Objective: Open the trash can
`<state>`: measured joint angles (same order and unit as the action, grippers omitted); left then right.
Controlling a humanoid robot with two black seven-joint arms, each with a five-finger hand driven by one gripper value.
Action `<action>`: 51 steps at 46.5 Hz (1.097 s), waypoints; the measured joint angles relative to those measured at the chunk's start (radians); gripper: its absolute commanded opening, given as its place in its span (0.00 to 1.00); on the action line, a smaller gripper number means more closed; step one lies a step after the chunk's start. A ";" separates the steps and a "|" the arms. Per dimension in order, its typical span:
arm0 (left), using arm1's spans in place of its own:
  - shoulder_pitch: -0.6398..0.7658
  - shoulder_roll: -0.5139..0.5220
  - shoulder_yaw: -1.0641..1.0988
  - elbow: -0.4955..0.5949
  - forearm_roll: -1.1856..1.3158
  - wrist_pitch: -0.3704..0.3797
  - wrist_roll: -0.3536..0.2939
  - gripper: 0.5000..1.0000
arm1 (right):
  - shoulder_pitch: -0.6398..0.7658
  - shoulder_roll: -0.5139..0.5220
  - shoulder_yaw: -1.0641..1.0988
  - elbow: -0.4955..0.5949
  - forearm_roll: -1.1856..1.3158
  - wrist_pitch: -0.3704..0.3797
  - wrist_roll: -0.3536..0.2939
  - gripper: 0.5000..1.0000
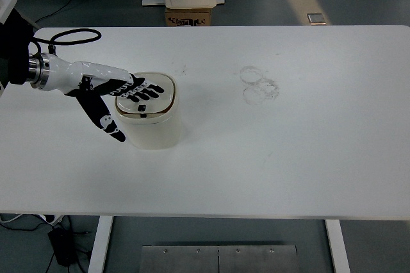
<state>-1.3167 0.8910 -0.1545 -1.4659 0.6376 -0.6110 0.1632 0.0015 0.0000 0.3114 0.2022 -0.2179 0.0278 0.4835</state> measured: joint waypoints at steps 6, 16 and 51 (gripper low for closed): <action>-0.053 -0.005 -0.003 0.003 -0.042 0.000 0.000 1.00 | 0.000 0.000 0.000 0.000 0.000 0.000 0.000 0.98; -0.116 -0.005 -0.004 0.039 -0.089 0.000 -0.001 1.00 | 0.000 0.000 0.000 0.000 0.000 0.000 0.000 0.98; -0.076 0.034 -0.056 0.548 -0.503 0.000 -0.038 1.00 | 0.000 0.000 0.000 0.000 0.000 0.000 0.000 0.98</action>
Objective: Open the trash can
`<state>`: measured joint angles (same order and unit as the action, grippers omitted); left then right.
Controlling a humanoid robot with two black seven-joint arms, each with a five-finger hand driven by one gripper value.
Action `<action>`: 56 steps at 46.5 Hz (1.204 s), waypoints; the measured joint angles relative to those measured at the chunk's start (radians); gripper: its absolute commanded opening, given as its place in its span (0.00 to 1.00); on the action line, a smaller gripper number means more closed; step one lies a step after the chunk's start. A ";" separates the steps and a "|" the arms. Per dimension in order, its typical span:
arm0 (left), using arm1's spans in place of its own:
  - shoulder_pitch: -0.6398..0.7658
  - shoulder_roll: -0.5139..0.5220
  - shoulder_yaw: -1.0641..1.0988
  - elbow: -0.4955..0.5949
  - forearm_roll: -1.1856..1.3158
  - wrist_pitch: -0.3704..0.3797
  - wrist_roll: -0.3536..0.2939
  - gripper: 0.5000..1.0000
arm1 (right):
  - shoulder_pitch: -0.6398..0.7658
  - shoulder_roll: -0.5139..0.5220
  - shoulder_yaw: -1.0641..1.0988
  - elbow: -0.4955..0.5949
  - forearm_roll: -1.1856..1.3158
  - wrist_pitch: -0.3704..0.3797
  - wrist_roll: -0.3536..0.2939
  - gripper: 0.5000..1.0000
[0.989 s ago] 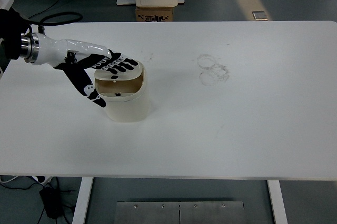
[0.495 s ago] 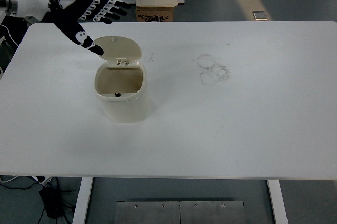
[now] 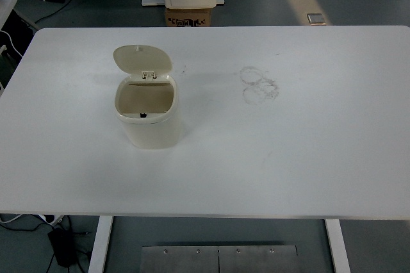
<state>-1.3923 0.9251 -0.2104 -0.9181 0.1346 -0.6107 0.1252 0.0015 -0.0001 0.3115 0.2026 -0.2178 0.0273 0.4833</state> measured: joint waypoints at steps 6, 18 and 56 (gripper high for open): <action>0.048 -0.003 0.000 0.101 -0.102 0.000 -0.054 1.00 | 0.000 0.000 0.000 0.000 0.000 0.000 0.000 0.98; 0.146 -0.031 0.000 0.226 -0.291 0.000 -0.069 1.00 | 0.000 0.000 0.000 0.000 0.000 0.001 0.000 0.98; 0.430 -0.197 -0.189 0.435 -0.614 0.000 -0.068 1.00 | 0.000 0.000 0.001 0.000 -0.004 0.002 0.000 0.98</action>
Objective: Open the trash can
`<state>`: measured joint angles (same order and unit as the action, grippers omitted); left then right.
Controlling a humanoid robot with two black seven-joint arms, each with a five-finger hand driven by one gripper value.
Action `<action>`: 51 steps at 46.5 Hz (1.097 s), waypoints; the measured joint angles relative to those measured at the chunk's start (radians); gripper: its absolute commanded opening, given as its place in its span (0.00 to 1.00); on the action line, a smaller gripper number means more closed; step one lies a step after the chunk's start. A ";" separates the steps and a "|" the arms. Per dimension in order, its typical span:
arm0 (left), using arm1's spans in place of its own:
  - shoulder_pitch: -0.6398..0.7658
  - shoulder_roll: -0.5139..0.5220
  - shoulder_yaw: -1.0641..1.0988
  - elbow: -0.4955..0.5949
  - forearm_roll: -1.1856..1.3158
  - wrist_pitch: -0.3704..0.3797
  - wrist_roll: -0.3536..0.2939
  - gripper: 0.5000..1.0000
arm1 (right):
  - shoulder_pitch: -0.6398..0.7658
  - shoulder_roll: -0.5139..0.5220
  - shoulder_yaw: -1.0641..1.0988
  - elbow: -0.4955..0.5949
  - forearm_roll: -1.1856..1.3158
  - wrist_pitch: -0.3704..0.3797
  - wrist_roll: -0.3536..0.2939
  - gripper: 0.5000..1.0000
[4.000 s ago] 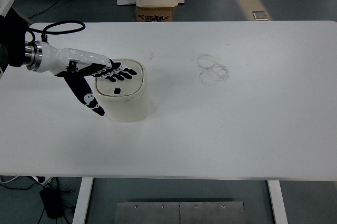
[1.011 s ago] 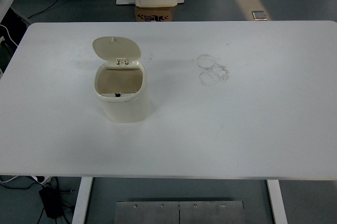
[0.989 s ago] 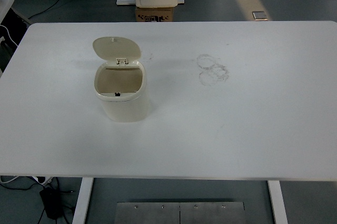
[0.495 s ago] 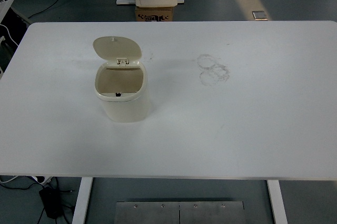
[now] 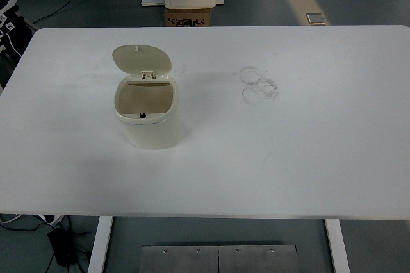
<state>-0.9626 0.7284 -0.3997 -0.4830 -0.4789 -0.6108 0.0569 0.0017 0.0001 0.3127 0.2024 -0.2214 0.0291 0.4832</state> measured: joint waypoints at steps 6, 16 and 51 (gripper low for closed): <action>0.011 -0.004 -0.007 0.000 0.000 0.000 -0.001 1.00 | -0.001 0.000 0.000 -0.001 0.003 0.000 0.000 0.98; 0.039 -0.013 -0.075 0.000 -0.001 0.000 -0.011 1.00 | 0.001 0.000 0.000 0.000 0.003 -0.001 0.000 0.98; 0.151 -0.092 -0.131 0.061 0.005 0.000 -0.076 1.00 | -0.003 0.000 0.006 -0.001 0.005 -0.002 0.003 0.98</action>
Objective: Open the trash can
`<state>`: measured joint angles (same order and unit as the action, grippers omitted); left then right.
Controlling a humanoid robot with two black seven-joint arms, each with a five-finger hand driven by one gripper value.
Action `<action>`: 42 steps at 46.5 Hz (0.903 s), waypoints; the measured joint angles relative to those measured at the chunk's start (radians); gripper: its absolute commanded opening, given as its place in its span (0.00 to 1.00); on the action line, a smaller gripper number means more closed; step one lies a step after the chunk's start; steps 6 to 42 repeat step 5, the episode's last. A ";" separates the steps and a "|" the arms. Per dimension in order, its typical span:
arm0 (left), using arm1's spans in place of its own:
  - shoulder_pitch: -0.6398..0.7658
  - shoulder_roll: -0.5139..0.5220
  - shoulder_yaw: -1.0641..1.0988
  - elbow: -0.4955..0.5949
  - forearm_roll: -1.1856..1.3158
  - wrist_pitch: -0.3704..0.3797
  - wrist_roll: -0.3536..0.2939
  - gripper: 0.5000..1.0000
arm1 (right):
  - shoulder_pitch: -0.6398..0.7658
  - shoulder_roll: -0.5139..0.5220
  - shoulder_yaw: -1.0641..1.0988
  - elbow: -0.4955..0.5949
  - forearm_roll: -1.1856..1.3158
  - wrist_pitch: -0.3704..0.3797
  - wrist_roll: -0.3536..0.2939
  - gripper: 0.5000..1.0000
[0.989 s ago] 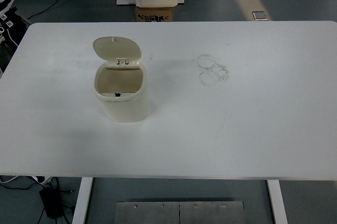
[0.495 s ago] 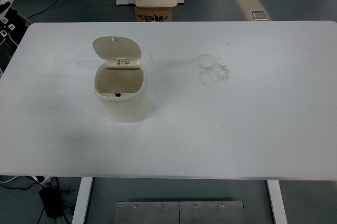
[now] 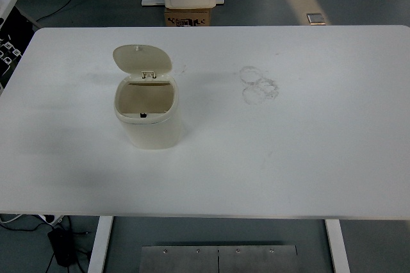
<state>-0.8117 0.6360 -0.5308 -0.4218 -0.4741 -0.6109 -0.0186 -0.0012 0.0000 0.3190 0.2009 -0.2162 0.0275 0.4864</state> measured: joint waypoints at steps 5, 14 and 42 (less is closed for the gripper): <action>0.001 0.000 0.000 0.000 0.000 0.000 0.000 1.00 | 0.000 0.000 0.002 0.000 0.001 0.000 0.000 0.98; 0.001 0.000 0.000 0.000 0.000 0.000 0.000 1.00 | 0.000 0.000 0.002 0.000 0.001 0.000 0.000 0.98; 0.001 0.000 0.000 0.000 0.000 0.000 0.000 1.00 | 0.000 0.000 0.002 0.000 0.001 0.000 0.000 0.98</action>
